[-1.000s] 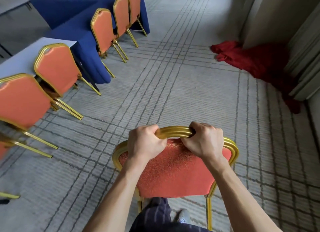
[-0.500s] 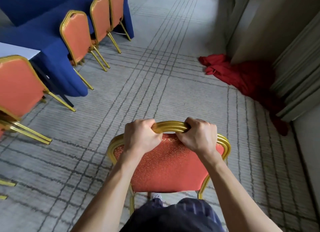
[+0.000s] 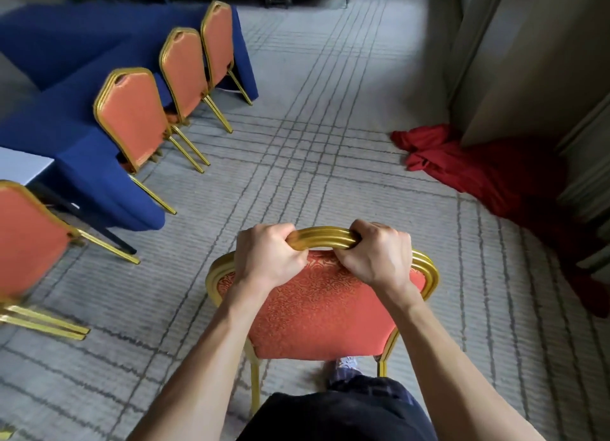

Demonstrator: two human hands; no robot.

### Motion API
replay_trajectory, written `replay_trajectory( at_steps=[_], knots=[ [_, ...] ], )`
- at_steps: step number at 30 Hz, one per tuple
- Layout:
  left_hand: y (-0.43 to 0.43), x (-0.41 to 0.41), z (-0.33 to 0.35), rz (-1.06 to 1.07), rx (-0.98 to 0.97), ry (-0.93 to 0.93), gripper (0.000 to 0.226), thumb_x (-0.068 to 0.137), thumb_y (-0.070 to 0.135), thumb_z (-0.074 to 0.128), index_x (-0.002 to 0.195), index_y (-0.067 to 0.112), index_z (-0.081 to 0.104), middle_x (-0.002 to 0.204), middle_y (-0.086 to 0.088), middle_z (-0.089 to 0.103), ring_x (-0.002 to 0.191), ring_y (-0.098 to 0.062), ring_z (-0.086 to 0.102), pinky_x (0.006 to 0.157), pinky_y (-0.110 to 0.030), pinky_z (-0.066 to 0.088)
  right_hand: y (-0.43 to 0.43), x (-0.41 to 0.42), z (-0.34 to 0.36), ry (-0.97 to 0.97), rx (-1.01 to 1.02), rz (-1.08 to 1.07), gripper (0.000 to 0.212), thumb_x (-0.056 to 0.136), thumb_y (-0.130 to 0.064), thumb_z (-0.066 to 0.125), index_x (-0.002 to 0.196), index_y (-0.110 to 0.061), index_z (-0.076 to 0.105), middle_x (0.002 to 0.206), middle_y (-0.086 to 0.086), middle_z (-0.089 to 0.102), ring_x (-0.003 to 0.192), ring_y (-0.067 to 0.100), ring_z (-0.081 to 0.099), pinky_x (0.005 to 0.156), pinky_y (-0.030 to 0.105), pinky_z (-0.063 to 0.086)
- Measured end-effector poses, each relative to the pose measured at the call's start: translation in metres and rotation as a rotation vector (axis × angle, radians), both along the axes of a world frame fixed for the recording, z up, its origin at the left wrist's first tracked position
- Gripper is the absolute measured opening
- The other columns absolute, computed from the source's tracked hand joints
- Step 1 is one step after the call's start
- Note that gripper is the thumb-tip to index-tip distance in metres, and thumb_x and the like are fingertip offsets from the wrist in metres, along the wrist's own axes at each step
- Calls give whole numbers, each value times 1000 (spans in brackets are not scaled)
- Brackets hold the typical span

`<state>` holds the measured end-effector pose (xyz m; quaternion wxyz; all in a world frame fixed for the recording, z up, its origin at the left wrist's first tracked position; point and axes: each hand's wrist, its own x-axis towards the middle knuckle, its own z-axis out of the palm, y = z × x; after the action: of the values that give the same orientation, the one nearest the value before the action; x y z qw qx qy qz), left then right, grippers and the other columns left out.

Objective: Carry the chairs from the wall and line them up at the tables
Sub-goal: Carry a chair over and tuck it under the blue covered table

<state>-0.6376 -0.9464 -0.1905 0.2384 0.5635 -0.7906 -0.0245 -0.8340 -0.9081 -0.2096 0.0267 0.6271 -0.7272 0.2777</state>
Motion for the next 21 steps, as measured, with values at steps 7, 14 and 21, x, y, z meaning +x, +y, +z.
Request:
replay_trajectory(
  at_steps=[7, 14, 21],
  knots=[
    [-124, -58, 17, 17, -39, 21, 44, 57, 31, 77, 57, 22, 34, 51, -3, 56, 52, -34, 54, 51, -28, 25, -134, -60, 18, -4, -33, 49, 32, 64, -52, 63, 63, -19, 60, 57, 0, 62, 56, 31, 64, 50, 31, 46],
    [-261, -97, 7, 28, -34, 35, 41, 58, 36, 72, 57, 21, 33, 51, -3, 56, 51, -34, 53, 49, -28, 28, -270, -99, 16, 28, -28, 36, 30, 59, -50, 63, 63, -20, 60, 55, 0, 61, 54, 30, 62, 50, 29, 44],
    [-424, -124, -11, 24, 5, 47, 36, 58, 40, 67, 56, 17, 40, 50, -2, 57, 50, -34, 54, 49, -27, 28, -430, -125, 6, 77, 68, -3, 32, 61, -52, 62, 65, -20, 61, 58, 1, 63, 58, 31, 64, 53, 31, 45]
  ],
)
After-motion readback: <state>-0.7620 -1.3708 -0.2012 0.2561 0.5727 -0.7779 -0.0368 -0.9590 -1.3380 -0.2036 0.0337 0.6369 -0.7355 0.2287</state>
